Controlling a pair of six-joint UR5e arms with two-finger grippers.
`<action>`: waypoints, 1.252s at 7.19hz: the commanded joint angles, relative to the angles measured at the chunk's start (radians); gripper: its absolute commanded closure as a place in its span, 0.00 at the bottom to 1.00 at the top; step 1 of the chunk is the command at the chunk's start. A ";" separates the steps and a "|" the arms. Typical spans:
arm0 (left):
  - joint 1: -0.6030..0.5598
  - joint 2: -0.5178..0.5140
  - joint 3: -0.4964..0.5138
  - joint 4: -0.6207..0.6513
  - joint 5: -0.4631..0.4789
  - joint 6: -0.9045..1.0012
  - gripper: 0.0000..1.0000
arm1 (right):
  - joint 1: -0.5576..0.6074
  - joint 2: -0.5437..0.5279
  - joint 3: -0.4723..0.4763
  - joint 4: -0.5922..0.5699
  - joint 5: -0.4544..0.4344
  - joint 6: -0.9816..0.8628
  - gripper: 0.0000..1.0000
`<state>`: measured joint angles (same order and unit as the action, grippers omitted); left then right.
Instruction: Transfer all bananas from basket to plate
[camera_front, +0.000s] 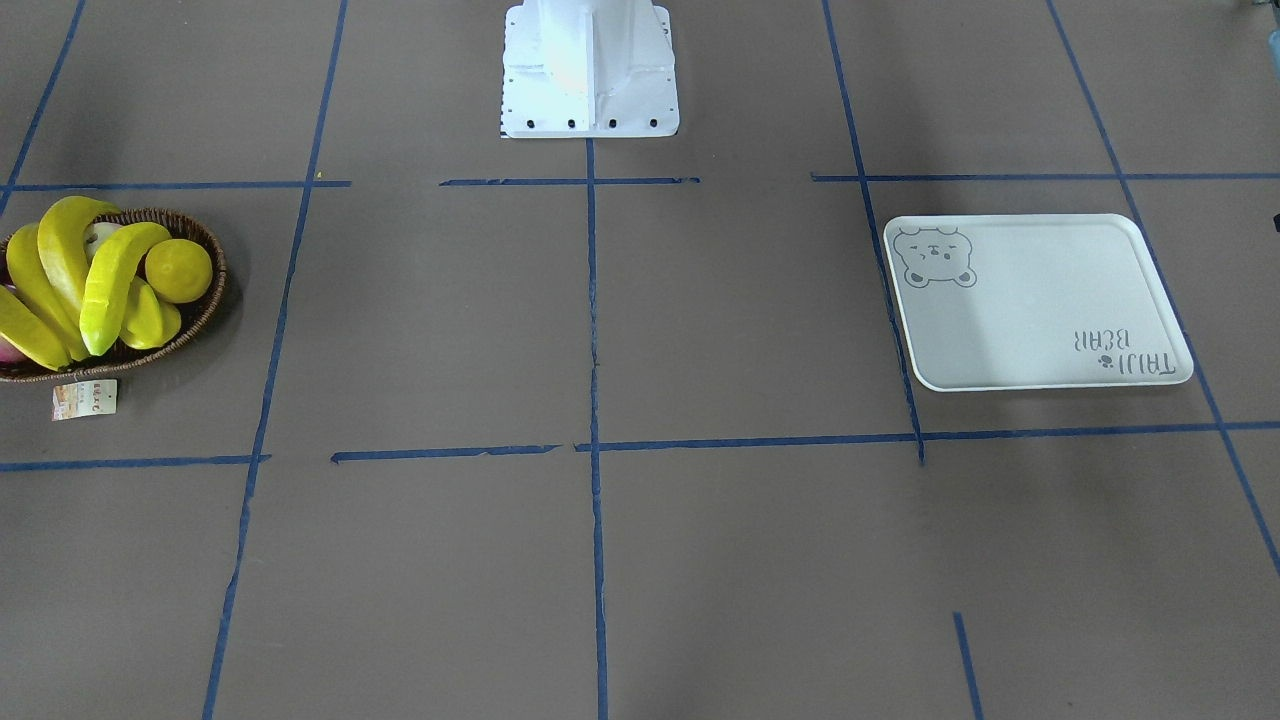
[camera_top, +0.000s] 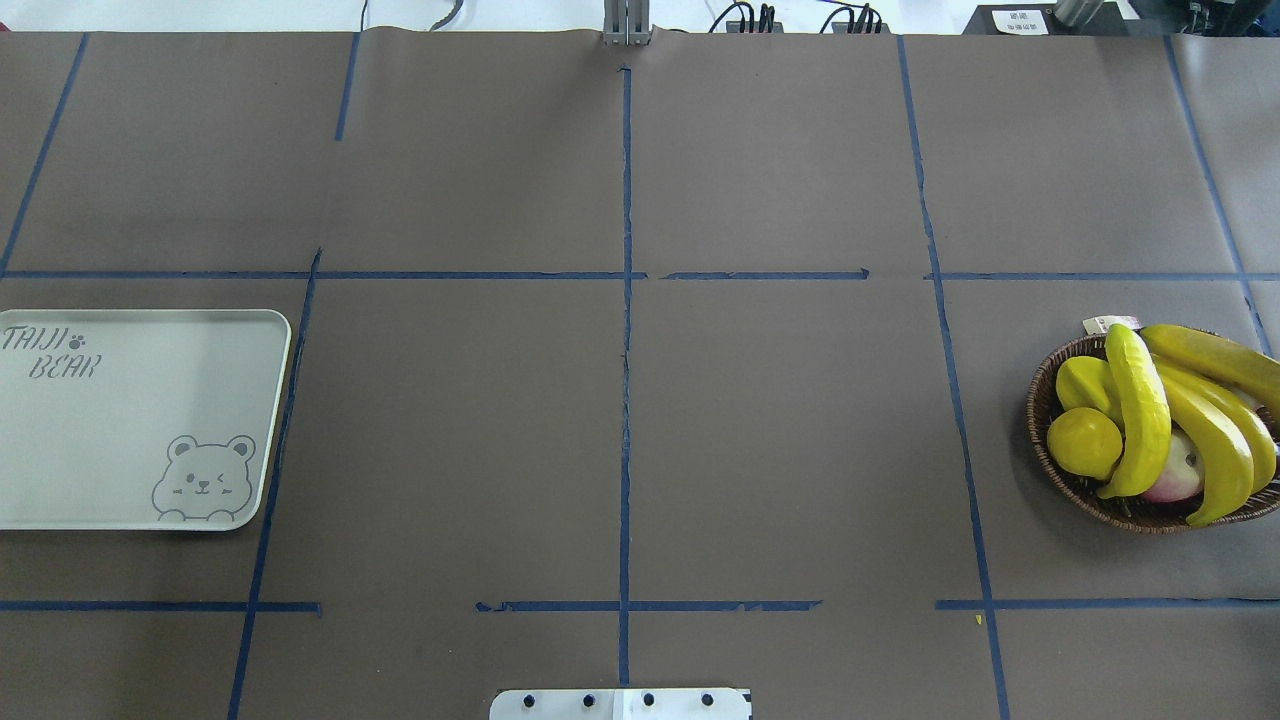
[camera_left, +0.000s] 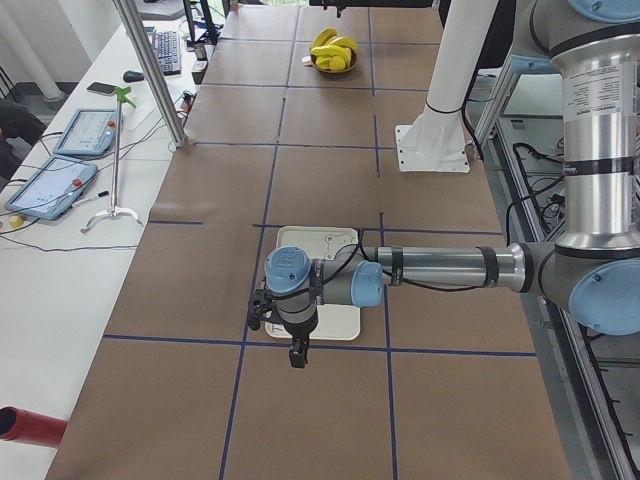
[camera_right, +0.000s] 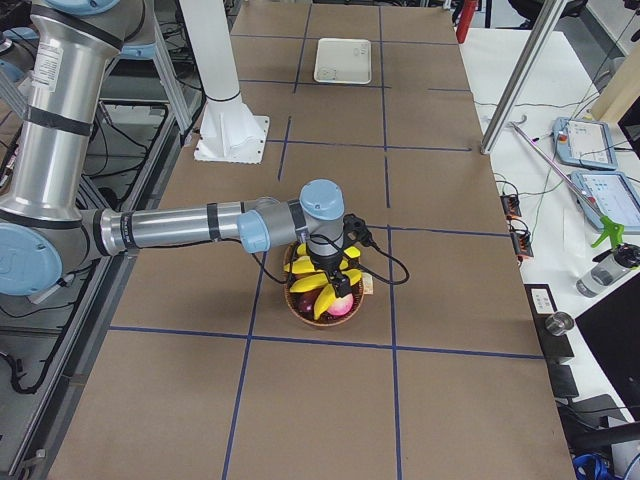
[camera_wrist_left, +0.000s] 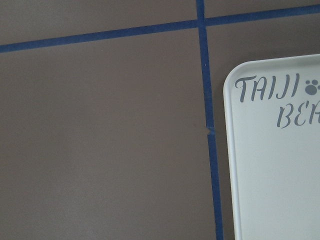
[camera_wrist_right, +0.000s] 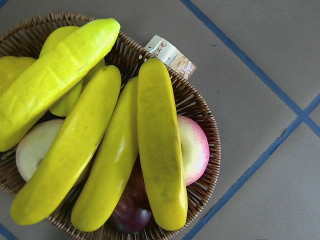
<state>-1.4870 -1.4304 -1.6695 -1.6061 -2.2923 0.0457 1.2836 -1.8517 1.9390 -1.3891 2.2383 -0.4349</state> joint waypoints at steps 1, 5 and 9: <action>0.002 0.001 0.001 0.000 0.000 -0.001 0.00 | -0.084 0.003 -0.046 0.013 -0.048 -0.030 0.01; 0.002 -0.001 0.005 0.000 -0.001 0.000 0.00 | -0.133 0.057 -0.120 0.015 -0.075 -0.028 0.18; 0.002 -0.001 0.005 -0.002 -0.001 0.000 0.00 | -0.152 0.094 -0.156 0.015 -0.083 -0.025 0.23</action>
<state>-1.4849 -1.4312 -1.6644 -1.6065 -2.2932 0.0472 1.1382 -1.7689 1.7999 -1.3745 2.1578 -0.4602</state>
